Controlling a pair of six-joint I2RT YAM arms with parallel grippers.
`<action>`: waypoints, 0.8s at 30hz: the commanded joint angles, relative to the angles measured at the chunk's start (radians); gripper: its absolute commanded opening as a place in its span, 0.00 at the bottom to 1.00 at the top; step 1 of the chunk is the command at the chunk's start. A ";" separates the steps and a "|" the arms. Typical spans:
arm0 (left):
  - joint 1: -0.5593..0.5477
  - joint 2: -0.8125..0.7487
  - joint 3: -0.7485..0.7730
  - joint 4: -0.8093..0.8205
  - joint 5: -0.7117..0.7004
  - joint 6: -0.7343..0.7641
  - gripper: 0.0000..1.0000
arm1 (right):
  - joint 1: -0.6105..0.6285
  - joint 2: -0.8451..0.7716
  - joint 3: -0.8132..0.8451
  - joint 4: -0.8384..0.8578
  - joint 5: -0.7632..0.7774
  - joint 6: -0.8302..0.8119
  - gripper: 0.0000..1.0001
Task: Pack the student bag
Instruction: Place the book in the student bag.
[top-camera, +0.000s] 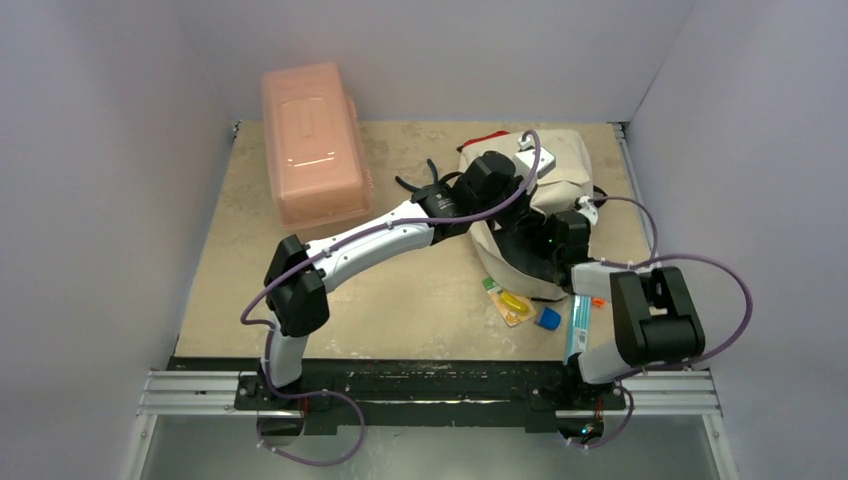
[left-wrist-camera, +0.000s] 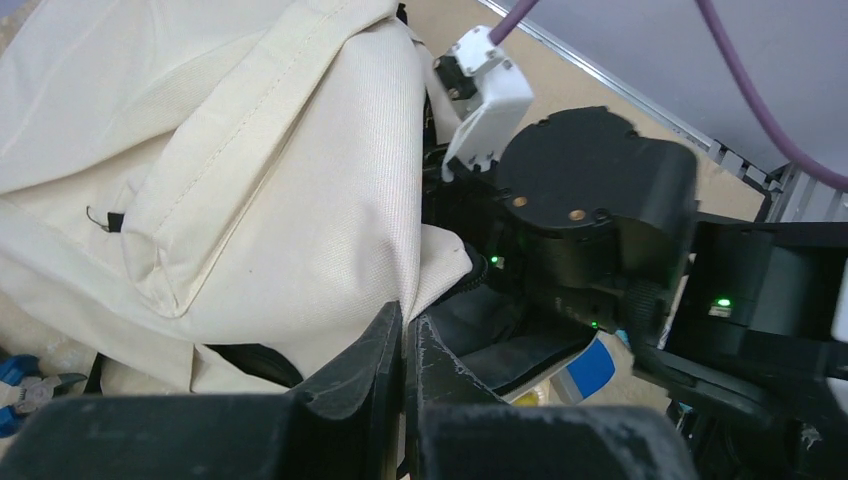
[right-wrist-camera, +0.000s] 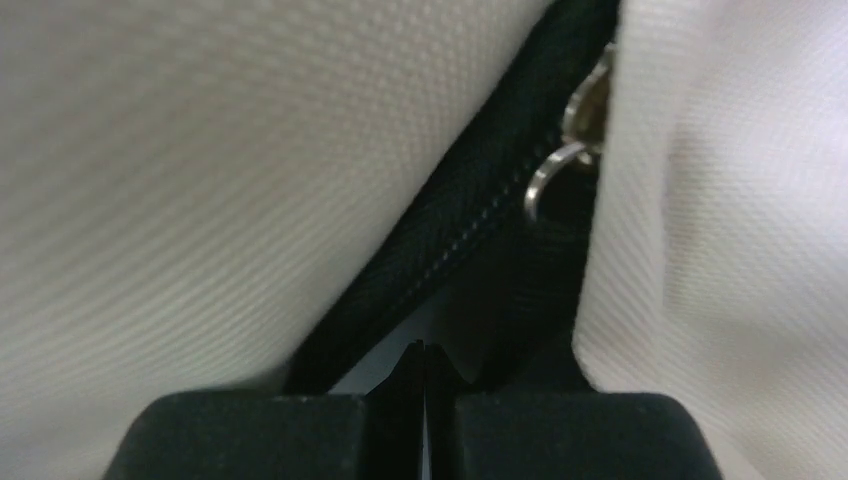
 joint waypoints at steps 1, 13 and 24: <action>-0.010 -0.029 0.033 0.042 0.050 -0.048 0.00 | 0.048 0.126 0.086 0.193 -0.025 0.032 0.00; 0.011 -0.012 0.004 0.036 0.042 -0.080 0.00 | 0.023 0.111 0.191 0.035 -0.098 0.008 0.35; 0.120 0.066 0.080 -0.069 0.097 -0.051 0.00 | -0.013 -0.499 0.127 -0.761 -0.185 -0.114 0.81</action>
